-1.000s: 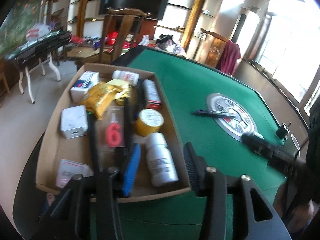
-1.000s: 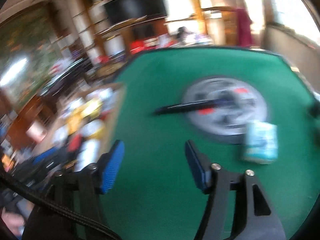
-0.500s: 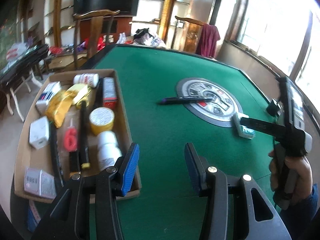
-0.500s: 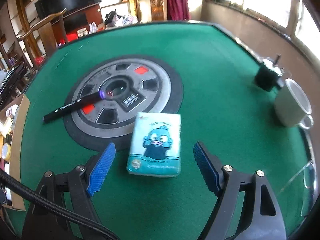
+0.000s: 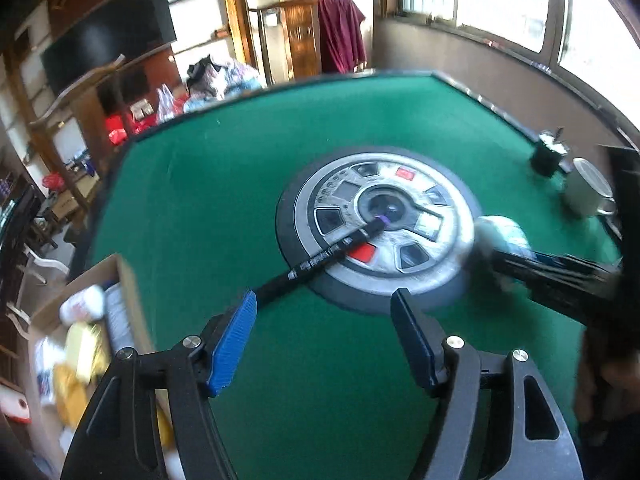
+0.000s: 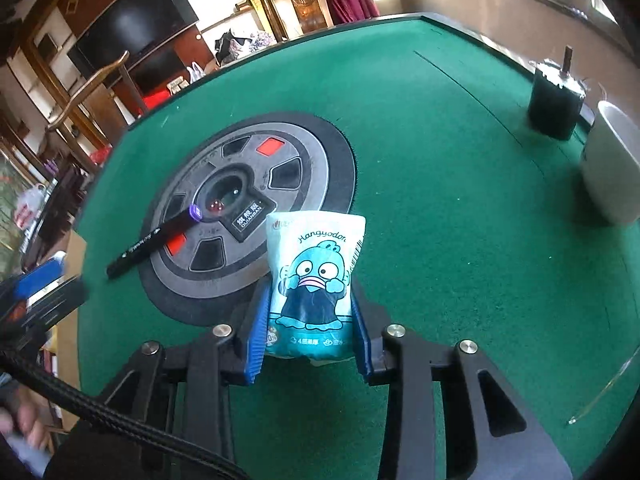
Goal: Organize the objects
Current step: 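Grasp the cartoon tissue packet with the right gripper while the left reaches for a marker, then grasp the purple-capped black marker with the left gripper while the right holds the packet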
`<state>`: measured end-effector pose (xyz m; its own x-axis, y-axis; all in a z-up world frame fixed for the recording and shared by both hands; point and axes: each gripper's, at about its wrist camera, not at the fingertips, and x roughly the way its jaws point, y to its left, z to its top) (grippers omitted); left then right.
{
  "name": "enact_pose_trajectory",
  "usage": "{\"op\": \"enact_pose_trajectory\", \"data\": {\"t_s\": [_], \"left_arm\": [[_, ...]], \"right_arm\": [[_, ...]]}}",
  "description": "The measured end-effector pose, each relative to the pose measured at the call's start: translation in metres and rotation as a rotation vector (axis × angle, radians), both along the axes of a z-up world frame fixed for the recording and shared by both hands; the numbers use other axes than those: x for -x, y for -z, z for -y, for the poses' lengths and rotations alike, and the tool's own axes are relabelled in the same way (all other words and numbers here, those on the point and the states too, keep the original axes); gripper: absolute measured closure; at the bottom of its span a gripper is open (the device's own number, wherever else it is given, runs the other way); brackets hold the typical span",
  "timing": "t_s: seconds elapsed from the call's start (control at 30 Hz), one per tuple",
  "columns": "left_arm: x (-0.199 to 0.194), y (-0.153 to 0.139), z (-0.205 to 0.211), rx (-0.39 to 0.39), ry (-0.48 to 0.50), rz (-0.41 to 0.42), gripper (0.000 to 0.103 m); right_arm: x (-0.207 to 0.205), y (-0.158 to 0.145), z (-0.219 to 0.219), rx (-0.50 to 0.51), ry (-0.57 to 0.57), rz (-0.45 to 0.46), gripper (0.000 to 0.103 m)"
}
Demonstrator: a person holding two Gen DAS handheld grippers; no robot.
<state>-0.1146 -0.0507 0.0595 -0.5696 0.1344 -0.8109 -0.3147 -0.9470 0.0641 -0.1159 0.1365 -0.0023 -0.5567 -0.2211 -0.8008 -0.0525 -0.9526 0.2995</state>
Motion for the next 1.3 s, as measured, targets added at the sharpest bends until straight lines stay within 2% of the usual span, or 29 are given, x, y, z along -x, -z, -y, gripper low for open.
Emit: {"op": "enact_pose_trajectory", "data": {"t_s": [0.1, 0.23, 0.33, 0.4, 0.43, 0.53, 0.63, 0.73, 0.87, 1.03, 1.2, 1.3], "left_arm": [[0.025, 0.018, -0.005, 0.018, 0.037, 0.035, 0.040], [0.037, 0.032, -0.013, 0.080, 0.103, 0.048, 0.040], [0.043, 0.041, -0.018, 0.099, 0.117, 0.066, 0.041], [0.046, 0.045, -0.018, 0.090, 0.099, 0.083, 0.059], [0.046, 0.048, -0.018, 0.079, 0.086, 0.098, 0.074], [0.037, 0.050, -0.020, 0.041, 0.069, 0.116, 0.091], [0.025, 0.049, -0.026, 0.045, 0.030, 0.115, 0.091], [0.017, 0.047, -0.029, 0.022, -0.019, 0.127, 0.091], [0.012, 0.048, -0.027, -0.008, -0.094, 0.103, 0.091], [-0.014, 0.046, -0.015, -0.104, -0.160, 0.104, 0.092], [-0.055, 0.038, 0.002, -0.195, -0.170, 0.081, 0.092], [-0.074, 0.034, 0.007, -0.224, -0.174, 0.061, 0.092]], "right_arm": [[0.001, 0.000, 0.000, 0.024, -0.011, 0.004, 0.070], [0.003, -0.002, -0.004, 0.048, -0.009, -0.001, 0.070], [0.005, -0.002, -0.004, 0.056, -0.004, -0.007, 0.070], [0.004, -0.002, -0.005, 0.061, -0.001, -0.009, 0.070], [0.004, -0.002, -0.006, 0.063, 0.003, -0.009, 0.070], [0.004, -0.003, -0.006, 0.068, 0.008, -0.011, 0.070], [0.004, -0.003, -0.007, 0.070, 0.007, -0.013, 0.070], [0.004, -0.003, -0.006, 0.067, 0.004, -0.012, 0.070], [0.003, -0.002, -0.006, 0.061, 0.003, -0.013, 0.070], [0.000, -0.005, -0.001, 0.060, -0.015, -0.029, 0.070], [-0.004, -0.009, 0.012, 0.052, -0.068, -0.051, 0.070], [-0.008, -0.010, 0.021, 0.040, -0.098, -0.065, 0.070]]}}
